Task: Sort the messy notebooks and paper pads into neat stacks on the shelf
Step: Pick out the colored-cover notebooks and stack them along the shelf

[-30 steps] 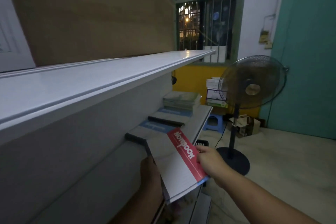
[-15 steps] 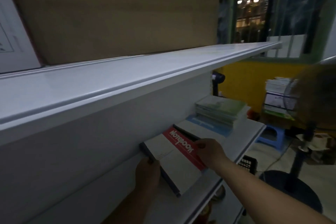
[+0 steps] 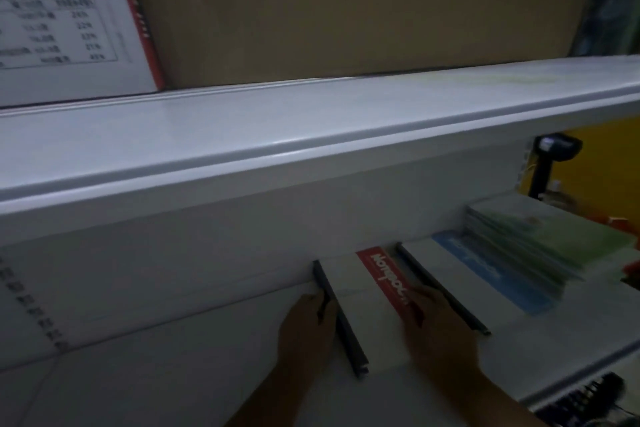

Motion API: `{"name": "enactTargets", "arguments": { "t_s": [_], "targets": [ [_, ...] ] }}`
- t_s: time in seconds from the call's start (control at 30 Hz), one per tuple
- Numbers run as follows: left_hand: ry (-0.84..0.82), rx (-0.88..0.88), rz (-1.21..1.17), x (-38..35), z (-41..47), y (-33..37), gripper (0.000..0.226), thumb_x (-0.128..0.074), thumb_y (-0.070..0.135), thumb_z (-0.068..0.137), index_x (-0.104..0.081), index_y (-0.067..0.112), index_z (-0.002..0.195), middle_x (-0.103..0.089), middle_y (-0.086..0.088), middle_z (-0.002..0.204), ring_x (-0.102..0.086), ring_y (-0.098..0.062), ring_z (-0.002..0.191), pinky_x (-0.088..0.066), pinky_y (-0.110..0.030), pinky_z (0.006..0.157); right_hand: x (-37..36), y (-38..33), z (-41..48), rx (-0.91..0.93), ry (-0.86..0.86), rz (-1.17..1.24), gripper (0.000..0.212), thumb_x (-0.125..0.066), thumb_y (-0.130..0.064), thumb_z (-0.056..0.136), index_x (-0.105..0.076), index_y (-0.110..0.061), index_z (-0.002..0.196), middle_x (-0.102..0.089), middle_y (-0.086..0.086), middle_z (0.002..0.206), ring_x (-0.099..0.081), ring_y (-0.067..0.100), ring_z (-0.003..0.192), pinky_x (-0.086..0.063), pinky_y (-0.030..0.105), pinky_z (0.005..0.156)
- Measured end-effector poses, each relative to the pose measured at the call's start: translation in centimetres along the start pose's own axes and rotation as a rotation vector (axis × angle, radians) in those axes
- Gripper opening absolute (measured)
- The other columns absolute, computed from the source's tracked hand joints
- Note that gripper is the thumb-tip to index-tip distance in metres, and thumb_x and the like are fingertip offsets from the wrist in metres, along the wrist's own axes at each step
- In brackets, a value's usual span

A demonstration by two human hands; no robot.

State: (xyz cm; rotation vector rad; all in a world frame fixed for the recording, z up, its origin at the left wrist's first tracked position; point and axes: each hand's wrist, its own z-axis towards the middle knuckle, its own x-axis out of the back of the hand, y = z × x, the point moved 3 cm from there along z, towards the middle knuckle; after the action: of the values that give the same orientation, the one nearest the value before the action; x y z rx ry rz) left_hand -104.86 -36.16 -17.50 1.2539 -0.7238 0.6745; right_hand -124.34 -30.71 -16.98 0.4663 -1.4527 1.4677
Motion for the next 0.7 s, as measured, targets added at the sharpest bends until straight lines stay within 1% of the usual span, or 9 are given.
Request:
{"name": "enactTargets", "arguments": {
  "t_s": [0.13, 0.2, 0.27, 0.4, 0.5, 0.57, 0.6, 0.67, 0.7],
  "targets": [
    [-0.004, -0.003, -0.029, 0.6, -0.1, 0.3, 0.035, -0.037, 0.038, 0.1, -0.06, 0.017, 0.116, -0.058, 0.001, 0.106, -0.055, -0.016, 0.103, -0.037, -0.021, 0.081, -0.4, 0.3, 0.1, 0.063, 0.106, -0.069, 0.039, -0.054, -0.022, 0.09, -0.057, -0.011, 0.128, -0.047, 0.011, 0.14, -0.048, 0.03, 0.126, -0.045, 0.042, 0.099],
    [-0.072, -0.008, -0.01, 0.6, -0.3, 0.2, 0.038, -0.036, 0.039, 0.1, -0.058, 0.014, 0.119, -0.057, -0.002, 0.109, -0.055, -0.019, 0.107, -0.038, -0.024, 0.085, -0.4, 0.2, -0.3, 0.163, 0.172, -0.09, 0.032, -0.057, -0.015, 0.083, -0.066, -0.003, 0.112, -0.061, 0.021, 0.119, -0.06, 0.039, 0.108, -0.051, 0.048, 0.086],
    [-0.157, -0.009, 0.029, 1.1, -0.4, 0.3, 0.04, -0.035, 0.037, 0.101, -0.055, 0.01, 0.123, -0.056, -0.009, 0.118, -0.052, -0.024, 0.111, -0.038, -0.028, 0.09, 0.1, -0.6, -1.0, 0.267, 0.178, -0.074, 0.029, -0.055, -0.017, 0.077, -0.072, -0.006, 0.097, -0.069, 0.016, 0.101, -0.067, 0.035, 0.09, -0.055, 0.043, 0.076],
    [-0.38, -0.017, 0.079, 3.8, -1.5, 1.3, 0.047, -0.033, 0.036, 0.102, -0.052, 0.001, 0.126, -0.049, -0.022, 0.132, -0.048, -0.032, 0.12, -0.037, -0.035, 0.098, 0.9, -1.3, -2.0, 0.182, 0.069, -0.04, 0.026, -0.062, -0.013, 0.084, -0.071, -0.015, 0.108, -0.066, 0.008, 0.116, -0.062, 0.029, 0.107, -0.048, 0.037, 0.092],
    [-0.467, -0.102, 0.292, 8.0, -4.7, -0.5, 0.061, -0.026, 0.047, 0.101, -0.02, 0.012, 0.151, -0.019, -0.011, 0.157, -0.02, -0.024, 0.144, -0.015, -0.033, 0.116, 1.7, -2.5, -2.9, 0.181, 0.038, -0.092, 0.03, -0.065, -0.015, 0.082, -0.069, -0.017, 0.111, -0.065, 0.01, 0.119, -0.062, 0.03, 0.106, -0.048, 0.039, 0.093],
    [-0.42, -0.123, 0.354, 12.1, -7.2, -3.3, 0.062, -0.023, 0.049, 0.1, -0.011, 0.017, 0.153, -0.01, -0.004, 0.16, -0.01, -0.018, 0.147, -0.006, -0.031, 0.118, 2.2, -3.9, -2.6, 0.231, -0.025, -0.28, 0.036, -0.052, -0.03, 0.09, -0.06, -0.023, 0.124, -0.062, 0.002, 0.126, -0.061, 0.022, 0.11, -0.045, 0.033, 0.096],
    [-0.373, -0.112, 0.373, 14.6, -8.5, -5.0, 0.061, -0.023, 0.049, 0.101, -0.012, 0.018, 0.153, -0.011, -0.003, 0.16, -0.009, -0.017, 0.147, -0.005, -0.03, 0.118, 2.5, -5.0, -2.3, 0.253, -0.022, -0.361, 0.044, -0.036, -0.04, 0.092, -0.054, -0.027, 0.13, -0.059, -0.004, 0.13, -0.057, 0.016, 0.115, -0.038, 0.032, 0.1],
    [-0.296, -0.072, 0.503, 20.5, -11.2, -9.1, 0.062, -0.02, 0.052, 0.1, -0.016, 0.019, 0.152, -0.014, -0.002, 0.16, -0.009, -0.016, 0.147, -0.006, -0.029, 0.118, 2.0, -8.9, -1.7, 0.42, -0.038, -0.556, 0.069, -0.007, -0.044, 0.086, -0.062, -0.023, 0.123, -0.061, -0.001, 0.128, -0.054, 0.023, 0.122, -0.029, 0.046, 0.105],
    [-0.253, -0.052, 0.615, 23.6, -12.5, -11.5, 0.067, -0.014, 0.056, 0.097, -0.018, 0.018, 0.151, -0.016, -0.003, 0.159, -0.008, -0.017, 0.147, -0.007, -0.03, 0.119, 0.7, -11.6, -1.6, 0.498, -0.066, -0.655, 0.076, -0.003, -0.041, 0.088, -0.071, -0.014, 0.11, -0.067, 0.009, 0.118, -0.059, 0.033, 0.113, -0.036, 0.056, 0.099]
  ]
}}
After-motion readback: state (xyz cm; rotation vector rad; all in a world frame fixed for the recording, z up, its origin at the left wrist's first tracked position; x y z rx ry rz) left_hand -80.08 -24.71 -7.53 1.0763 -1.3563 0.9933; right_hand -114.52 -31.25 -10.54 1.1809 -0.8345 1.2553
